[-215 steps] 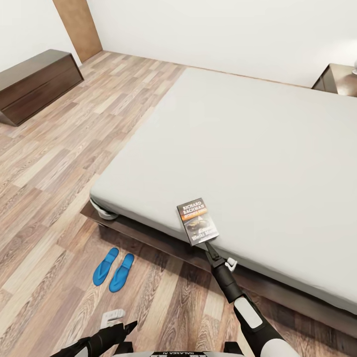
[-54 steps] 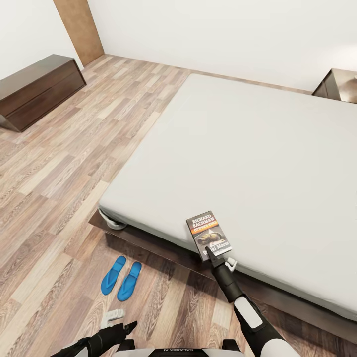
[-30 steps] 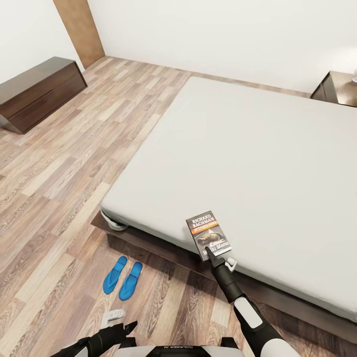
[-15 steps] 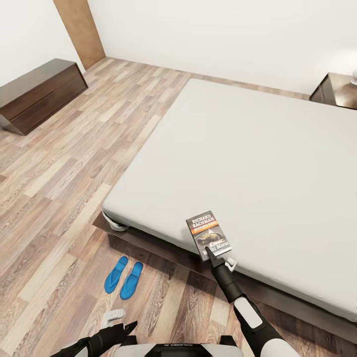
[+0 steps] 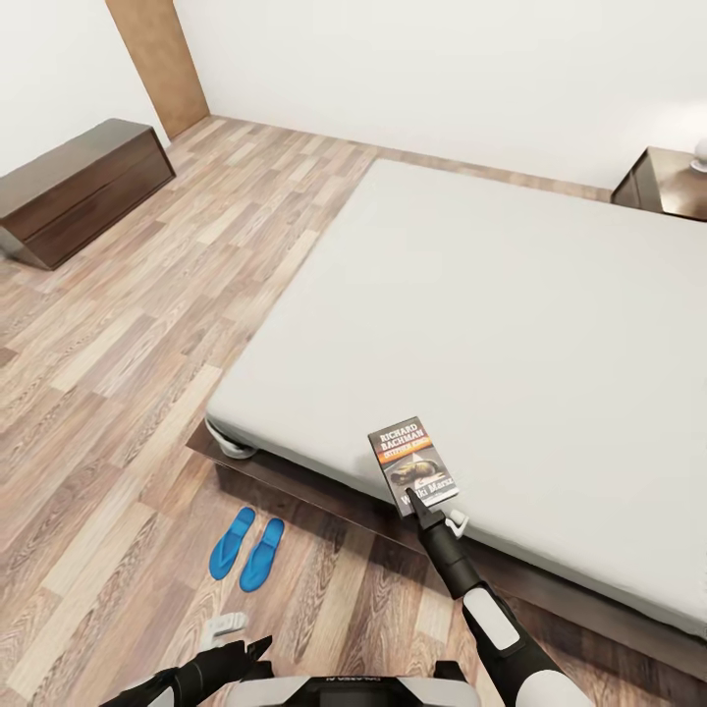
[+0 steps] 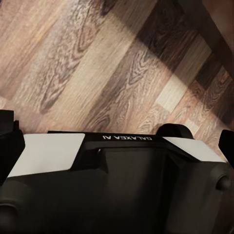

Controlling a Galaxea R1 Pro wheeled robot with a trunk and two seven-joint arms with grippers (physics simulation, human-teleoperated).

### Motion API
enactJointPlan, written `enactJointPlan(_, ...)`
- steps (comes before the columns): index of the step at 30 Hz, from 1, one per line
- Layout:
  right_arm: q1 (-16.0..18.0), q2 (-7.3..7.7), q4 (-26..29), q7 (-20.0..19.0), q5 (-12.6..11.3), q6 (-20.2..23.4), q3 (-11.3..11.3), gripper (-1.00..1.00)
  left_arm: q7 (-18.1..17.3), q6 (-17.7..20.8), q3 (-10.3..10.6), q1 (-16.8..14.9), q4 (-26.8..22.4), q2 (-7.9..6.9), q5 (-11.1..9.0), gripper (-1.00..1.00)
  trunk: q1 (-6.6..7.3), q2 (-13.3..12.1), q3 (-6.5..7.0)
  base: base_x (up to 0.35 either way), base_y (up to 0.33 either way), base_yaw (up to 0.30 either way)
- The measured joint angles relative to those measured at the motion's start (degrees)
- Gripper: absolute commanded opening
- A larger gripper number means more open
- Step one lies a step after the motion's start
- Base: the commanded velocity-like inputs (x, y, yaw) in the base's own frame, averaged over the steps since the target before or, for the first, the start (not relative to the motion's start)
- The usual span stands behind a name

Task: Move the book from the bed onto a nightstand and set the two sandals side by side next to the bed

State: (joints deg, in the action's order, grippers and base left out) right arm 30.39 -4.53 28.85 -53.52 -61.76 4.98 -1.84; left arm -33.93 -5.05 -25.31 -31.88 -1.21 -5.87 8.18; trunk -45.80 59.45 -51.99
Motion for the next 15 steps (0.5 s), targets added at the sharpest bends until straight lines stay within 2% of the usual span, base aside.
enactJointPlan(15,0.0,-0.02,0.44,0.04,0.45,0.0,0.21,-1.0,0.0,0.0,-0.05,0.0,0.0,0.0,0.0,1.0,3.3,-6.02,2.69,0.0,0.0,0.0)
